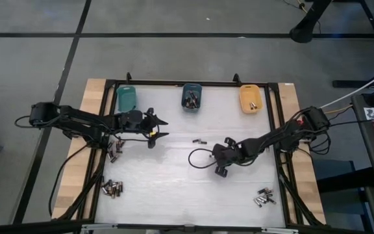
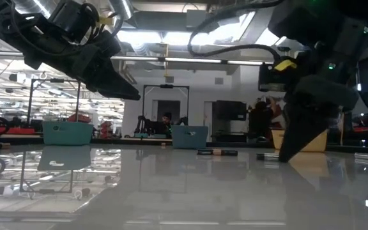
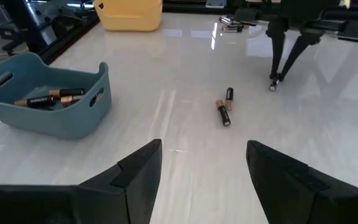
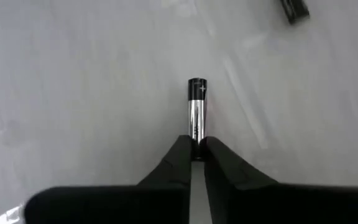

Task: Sort batteries
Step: Put the silver battery into the yellow bin, then put the brown battery into the green bin

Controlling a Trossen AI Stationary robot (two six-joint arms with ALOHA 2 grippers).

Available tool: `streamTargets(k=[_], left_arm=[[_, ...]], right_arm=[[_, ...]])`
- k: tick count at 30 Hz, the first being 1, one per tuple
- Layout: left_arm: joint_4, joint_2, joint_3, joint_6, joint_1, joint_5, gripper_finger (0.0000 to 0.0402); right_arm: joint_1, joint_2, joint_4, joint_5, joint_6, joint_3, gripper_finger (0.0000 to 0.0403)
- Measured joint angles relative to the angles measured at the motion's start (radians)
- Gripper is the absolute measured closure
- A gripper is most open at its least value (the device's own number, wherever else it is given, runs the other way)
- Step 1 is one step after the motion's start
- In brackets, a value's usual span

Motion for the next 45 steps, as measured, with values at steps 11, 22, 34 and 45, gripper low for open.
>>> streamTargets(k=[11,22,34,45], left_arm=[[0.178,0.028,0.0,0.04,0.001,0.0,0.0178],[0.181,0.028,0.0,0.081,0.177,0.018,0.0178],[0.037,0.028,0.0,0.103,0.291,0.184,0.0178],[0.016,0.028,0.0,0.138,0.294,0.185,0.0178]], right_arm=[[-0.122,-0.21,-0.163,0.065,-0.229,0.065,0.0389],[-0.579,-0.485,-0.464,0.234,-0.085,0.067,0.0389],[-1.025,-0.29,-0.48,0.07,-0.162,0.067,0.0381],[-1.097,-0.233,-0.481,0.063,-0.19,0.086,0.0291]])
